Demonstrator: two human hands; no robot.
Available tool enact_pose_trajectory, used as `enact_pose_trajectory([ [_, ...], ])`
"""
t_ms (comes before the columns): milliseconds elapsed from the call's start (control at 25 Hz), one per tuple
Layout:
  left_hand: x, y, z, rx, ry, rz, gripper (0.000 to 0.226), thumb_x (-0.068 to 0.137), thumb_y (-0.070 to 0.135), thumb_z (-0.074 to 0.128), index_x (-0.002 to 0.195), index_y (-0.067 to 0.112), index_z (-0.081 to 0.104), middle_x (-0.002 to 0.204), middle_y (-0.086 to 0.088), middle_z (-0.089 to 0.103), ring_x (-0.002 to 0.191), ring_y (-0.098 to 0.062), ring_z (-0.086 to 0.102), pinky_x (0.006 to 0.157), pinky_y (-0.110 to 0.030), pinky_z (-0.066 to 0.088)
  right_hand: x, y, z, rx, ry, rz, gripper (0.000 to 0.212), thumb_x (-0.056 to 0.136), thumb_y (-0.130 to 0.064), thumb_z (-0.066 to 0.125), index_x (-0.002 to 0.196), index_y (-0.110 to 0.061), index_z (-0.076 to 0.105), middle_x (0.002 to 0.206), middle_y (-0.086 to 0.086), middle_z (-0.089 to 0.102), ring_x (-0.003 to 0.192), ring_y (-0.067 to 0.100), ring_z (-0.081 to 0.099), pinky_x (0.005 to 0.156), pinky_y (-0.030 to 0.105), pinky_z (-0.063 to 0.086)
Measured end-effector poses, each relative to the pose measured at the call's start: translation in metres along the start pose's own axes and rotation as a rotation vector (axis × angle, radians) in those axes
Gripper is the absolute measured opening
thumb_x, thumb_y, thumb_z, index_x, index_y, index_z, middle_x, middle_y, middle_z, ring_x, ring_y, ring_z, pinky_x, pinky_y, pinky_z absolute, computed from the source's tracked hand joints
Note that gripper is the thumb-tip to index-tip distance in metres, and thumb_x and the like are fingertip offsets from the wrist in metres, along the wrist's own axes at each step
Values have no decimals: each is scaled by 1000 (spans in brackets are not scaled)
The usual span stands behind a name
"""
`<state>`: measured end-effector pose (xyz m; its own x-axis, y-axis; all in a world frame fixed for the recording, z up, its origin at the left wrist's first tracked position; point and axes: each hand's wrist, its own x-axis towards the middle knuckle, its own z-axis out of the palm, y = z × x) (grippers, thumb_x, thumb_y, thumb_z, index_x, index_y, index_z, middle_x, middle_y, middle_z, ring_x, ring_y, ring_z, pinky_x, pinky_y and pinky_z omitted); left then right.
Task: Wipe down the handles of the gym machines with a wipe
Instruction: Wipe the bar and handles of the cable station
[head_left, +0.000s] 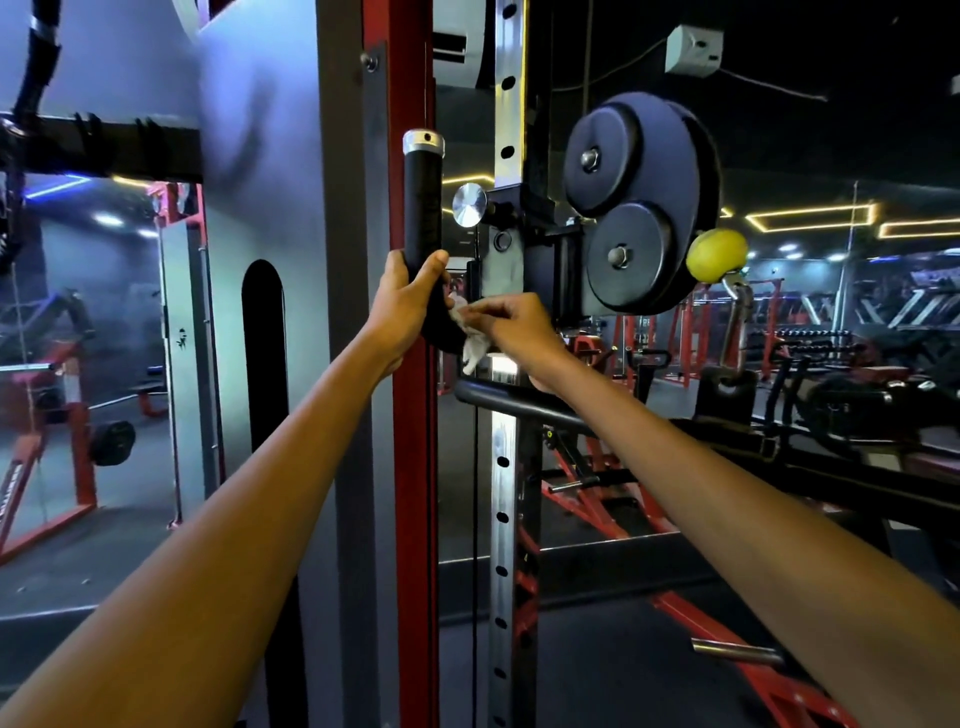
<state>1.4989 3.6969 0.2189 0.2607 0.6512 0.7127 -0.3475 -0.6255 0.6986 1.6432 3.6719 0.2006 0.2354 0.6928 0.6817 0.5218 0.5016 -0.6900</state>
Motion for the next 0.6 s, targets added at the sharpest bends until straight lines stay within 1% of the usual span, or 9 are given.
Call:
enact_pose_trajectory([
  [40,0,0,0,-5,0,-5,10,98,24,48,96,18,41,85,-1,56,68,-10,59,62,-18,54,0,0,-2,-46,7,-23,17,84,-11,67,98,-1,71,94,9,71,81,14,66,70,21,54],
  [80,1,1,0,1,-4,-9,10,99,25,48,97,19,41,86,0,56,68,-10,59,62,-18,53,1,3,-5,-117,46,-44,16,83,-9,67,95,1,71,92,9,71,78,12,64,65,18,52],
  [160,1,1,-1,25,-13,-8,10,99,26,47,98,19,41,86,1,56,68,-9,58,61,-18,53,2,11,-11,-288,168,-116,11,81,-3,67,86,5,72,82,10,71,68,9,60,53,17,46],
  [240,0,2,-1,25,-10,-2,11,99,25,47,102,16,40,84,1,56,66,-8,58,61,-18,53,2,13,-10,-354,240,-161,8,79,1,64,80,4,71,75,11,70,65,9,58,49,14,42],
  [280,-1,2,0,15,-7,-1,14,99,24,46,106,13,39,83,1,56,64,-7,59,60,-17,53,0,10,-6,-332,232,-148,9,80,3,62,81,3,71,75,9,68,65,9,57,51,11,42],
  [360,-3,3,2,-6,-2,-1,19,100,22,46,110,9,37,82,0,56,59,-3,60,56,-15,52,-3,1,0,-221,137,-86,11,82,2,63,91,0,69,78,3,64,67,7,57,58,10,45],
  [440,-3,3,3,5,6,0,20,100,22,46,111,8,37,83,0,56,61,-4,60,56,-16,52,-5,-3,-1,-154,47,-83,14,82,-1,66,96,0,69,81,2,64,68,6,60,57,11,47],
  [520,-2,3,2,18,7,-4,20,100,24,46,110,9,37,84,0,56,66,-9,59,60,-18,54,-1,1,-8,-252,97,-110,12,82,2,65,93,6,69,83,10,67,71,17,63,52,10,43],
  [600,-1,2,1,22,0,-5,20,99,24,47,110,10,37,83,1,57,67,-8,58,64,-20,54,3,4,-8,-379,156,-134,10,81,5,61,85,10,69,79,17,69,72,26,64,47,12,40],
])
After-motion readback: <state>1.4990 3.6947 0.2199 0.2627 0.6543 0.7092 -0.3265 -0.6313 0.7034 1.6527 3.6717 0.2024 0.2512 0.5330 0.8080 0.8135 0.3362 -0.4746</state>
